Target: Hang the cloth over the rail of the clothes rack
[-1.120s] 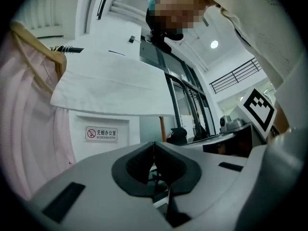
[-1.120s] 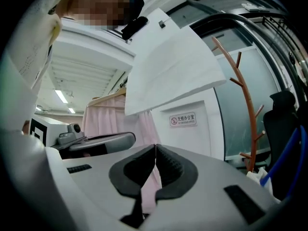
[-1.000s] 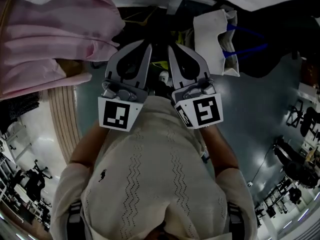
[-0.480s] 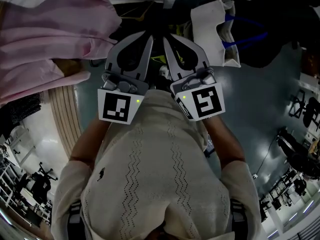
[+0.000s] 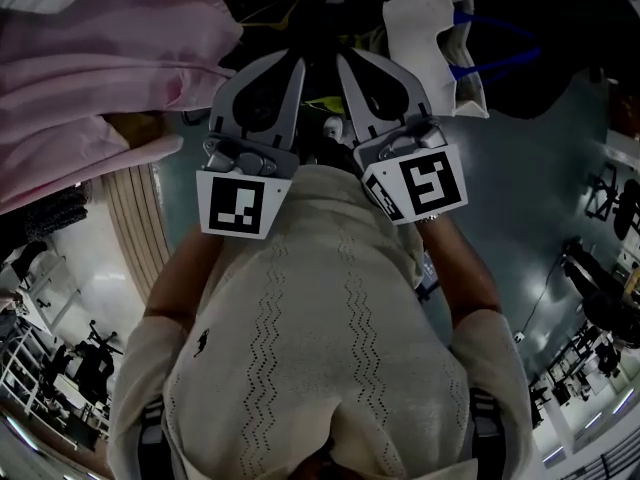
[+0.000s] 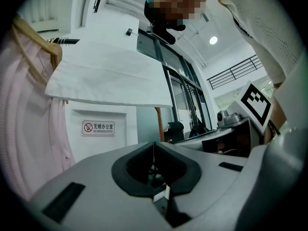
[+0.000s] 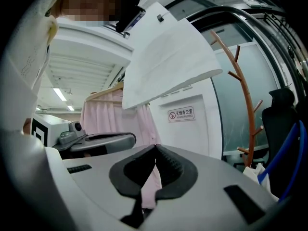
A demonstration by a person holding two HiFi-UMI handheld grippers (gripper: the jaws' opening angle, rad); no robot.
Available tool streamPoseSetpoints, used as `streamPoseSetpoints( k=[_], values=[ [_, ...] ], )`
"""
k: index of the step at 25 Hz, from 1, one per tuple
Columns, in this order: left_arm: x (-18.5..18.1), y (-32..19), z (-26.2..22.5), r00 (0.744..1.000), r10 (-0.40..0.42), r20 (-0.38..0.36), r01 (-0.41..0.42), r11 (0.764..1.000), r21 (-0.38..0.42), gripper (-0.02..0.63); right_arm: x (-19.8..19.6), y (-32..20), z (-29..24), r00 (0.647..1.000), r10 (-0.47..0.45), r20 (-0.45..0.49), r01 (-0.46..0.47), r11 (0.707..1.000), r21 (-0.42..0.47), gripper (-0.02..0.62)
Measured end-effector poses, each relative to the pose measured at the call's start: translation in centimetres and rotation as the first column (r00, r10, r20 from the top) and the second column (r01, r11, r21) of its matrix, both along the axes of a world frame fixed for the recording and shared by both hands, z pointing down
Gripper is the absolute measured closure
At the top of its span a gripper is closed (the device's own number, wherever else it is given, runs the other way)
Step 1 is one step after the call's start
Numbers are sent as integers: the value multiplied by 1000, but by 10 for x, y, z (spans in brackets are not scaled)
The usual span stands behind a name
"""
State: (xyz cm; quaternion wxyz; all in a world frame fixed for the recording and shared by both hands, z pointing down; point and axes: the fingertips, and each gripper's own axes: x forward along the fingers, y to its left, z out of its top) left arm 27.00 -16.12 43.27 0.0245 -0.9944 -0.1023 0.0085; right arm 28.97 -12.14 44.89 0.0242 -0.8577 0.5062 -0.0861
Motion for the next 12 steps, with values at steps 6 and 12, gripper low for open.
streamPoseSetpoints(
  k=[6, 12],
  values=[
    [0, -3, -2, 1000, 6, -3, -6, 1000, -10, 592, -3, -6, -2, 1000, -19, 9, 19, 1000, -5, 577],
    [3, -8, 0, 1000, -10, -12, 10, 1000, -19, 592, -4, -16, 4, 999, -52, 12, 53, 999, -15, 577]
  ],
)
